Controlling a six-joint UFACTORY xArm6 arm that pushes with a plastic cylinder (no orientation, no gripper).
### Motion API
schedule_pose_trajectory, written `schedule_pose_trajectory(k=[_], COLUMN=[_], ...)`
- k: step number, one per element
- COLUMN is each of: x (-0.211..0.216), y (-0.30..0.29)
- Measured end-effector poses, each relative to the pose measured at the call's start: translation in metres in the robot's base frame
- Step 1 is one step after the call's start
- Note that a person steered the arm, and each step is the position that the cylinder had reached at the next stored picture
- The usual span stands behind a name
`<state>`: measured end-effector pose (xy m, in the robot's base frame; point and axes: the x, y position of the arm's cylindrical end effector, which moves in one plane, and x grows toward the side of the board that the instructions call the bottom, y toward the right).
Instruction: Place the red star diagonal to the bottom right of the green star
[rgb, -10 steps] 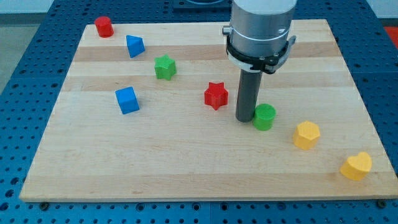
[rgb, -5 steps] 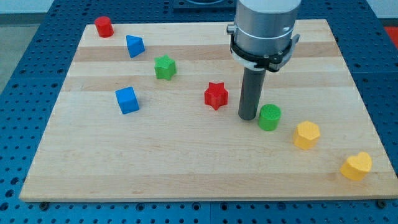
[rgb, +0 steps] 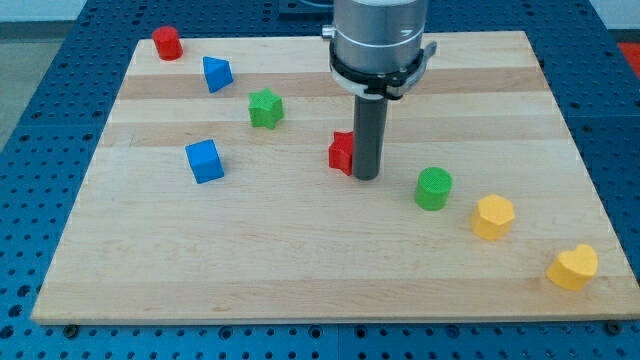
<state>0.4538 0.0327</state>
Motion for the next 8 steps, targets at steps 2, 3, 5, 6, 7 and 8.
schedule_pose_trajectory(k=[2, 3, 5, 6, 7, 8], x=[-0.002, -0.006, -0.009, -0.011, -0.014, -0.015], y=[-0.010, -0.010, -0.010, -0.010, -0.010, -0.012])
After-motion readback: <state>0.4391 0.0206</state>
